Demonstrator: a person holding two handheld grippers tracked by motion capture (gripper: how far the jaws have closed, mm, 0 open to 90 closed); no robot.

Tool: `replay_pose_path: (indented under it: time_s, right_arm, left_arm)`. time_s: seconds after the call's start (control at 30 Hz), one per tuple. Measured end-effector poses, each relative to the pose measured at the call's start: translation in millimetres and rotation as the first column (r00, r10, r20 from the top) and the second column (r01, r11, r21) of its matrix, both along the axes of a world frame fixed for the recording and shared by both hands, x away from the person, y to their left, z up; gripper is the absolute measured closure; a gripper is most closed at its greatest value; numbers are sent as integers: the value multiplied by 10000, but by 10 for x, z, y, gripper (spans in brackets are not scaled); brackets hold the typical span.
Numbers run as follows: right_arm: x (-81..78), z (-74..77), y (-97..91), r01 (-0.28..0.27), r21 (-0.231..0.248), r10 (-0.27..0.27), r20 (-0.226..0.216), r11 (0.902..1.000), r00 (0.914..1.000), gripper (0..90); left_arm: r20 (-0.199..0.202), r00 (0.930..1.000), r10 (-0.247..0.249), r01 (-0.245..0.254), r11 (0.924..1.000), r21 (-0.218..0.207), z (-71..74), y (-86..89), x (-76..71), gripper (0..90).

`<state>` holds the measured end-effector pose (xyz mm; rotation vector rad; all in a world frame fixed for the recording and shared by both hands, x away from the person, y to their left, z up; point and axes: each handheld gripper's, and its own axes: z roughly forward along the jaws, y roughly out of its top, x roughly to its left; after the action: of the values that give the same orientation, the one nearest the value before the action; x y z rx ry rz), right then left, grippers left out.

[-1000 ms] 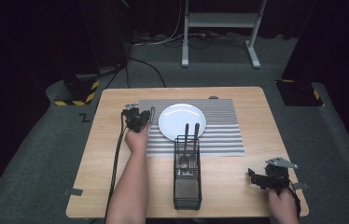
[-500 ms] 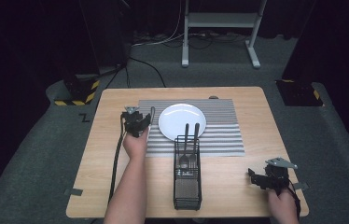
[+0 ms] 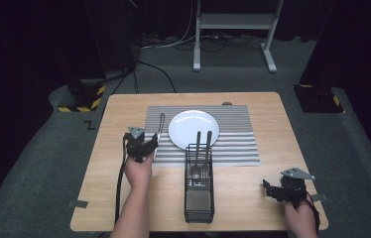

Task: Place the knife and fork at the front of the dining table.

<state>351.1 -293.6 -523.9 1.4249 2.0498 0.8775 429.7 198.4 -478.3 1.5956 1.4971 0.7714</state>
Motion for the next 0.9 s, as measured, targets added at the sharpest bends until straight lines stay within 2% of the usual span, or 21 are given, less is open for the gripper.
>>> replay_pose_path:
  time_s: [0.07, 0.17, 0.2, 0.27, 0.3, 0.37, 0.4, 0.43, 0.47, 0.5, 0.53, 0.6, 0.67, 0.7, 0.77, 0.8, 0.9]
  right_arm:
    - [-31, 8, 3, -111, -5, 111, 273, 9999, 9996, 142]
    - [-52, 24, -1, -66, 74, 63, 424, 10000, 9991, 149]
    - [-82, 61, -3, -176, 207, 161, 698, 9996, 9974, 149]
    - [-102, 82, 3, -220, 298, 194, 847, 9993, 9962, 149]
    - [-141, 130, 23, -327, 371, 281, 1179, 9988, 9926, 148]
    - [-177, 176, 51, -387, 389, 326, 1483, 9985, 9884, 150]
    - [-177, 176, 51, -387, 389, 326, 1483, 9985, 9884, 150]
    - [-219, 232, 78, -533, 480, 434, 1881, 9974, 9812, 149]
    - [-219, 232, 78, -533, 480, 434, 1881, 9974, 9812, 149]
    - [-264, 290, 113, -627, 527, 500, 2148, 9966, 9754, 146]
    - [-264, 290, 113, -627, 527, 500, 2148, 9966, 9754, 146]
    - [-310, 353, 150, -757, 585, 590, 2475, 9954, 9671, 150]
    - [-344, 405, 182, -911, 728, 685, 2682, 9932, 9609, 150]
    - [-371, 452, 217, -1036, 794, 768, 2865, 9915, 9550, 152]
    - [-393, 500, 253, -1187, 898, 858, 3082, 9889, 9474, 157]
    - [-393, 500, 253, -1187, 898, 858, 3082, 9889, 9474, 157]
    - [-417, 562, 324, -1306, 980, 905, 3381, 9866, 9367, 178]
  left_arm:
    - [-15, 10000, 77, -77, 9995, 293, -24, 21, -149, 427]
    - [-86, 10000, 31, -30, 9999, 160, -56, 55, -263, 408]
    - [-159, 9999, -49, 50, 10000, 45, -85, 71, -347, 390]
    - [-173, 9998, -47, 49, 10000, 82, -104, 72, -401, 381]
    - [-206, 9997, -102, 104, 9999, 73, -132, 74, -465, 356]
    - [-277, 9995, -140, 138, 9999, -53, -185, 70, -557, 336]
    - [-346, 9992, -208, 211, 9998, 63, -215, 66, -609, 336]
    - [-575, 9980, -274, 289, 9992, 266, -264, 60, -704, 307]
    - [-575, 9980, -274, 289, 9992, 266, -264, 60, -704, 295]
    - [-690, 9968, -403, 419, 9988, 233, -313, 63, -799, 283]
    - [-690, 9968, -403, 419, 9988, 233, -313, 63, -799, 265]
    - [-786, 9956, -510, 545, 9976, 436, -354, 72, -886, 247]
    - [-1086, 9926, -541, 587, 9975, 396, -390, 85, -948, 183]
    - [-1404, 9895, -336, 406, 9980, 478, -415, 99, -1004, 153]
    - [-1428, 9892, -319, 412, 9972, 627, -421, 112, -1041, 147]
    - [-1373, 9899, -361, 458, 9966, 680, -430, 127, -1077, 147]
    - [-1493, 9883, -302, 376, 9982, 472, -451, 194, -1127, 148]
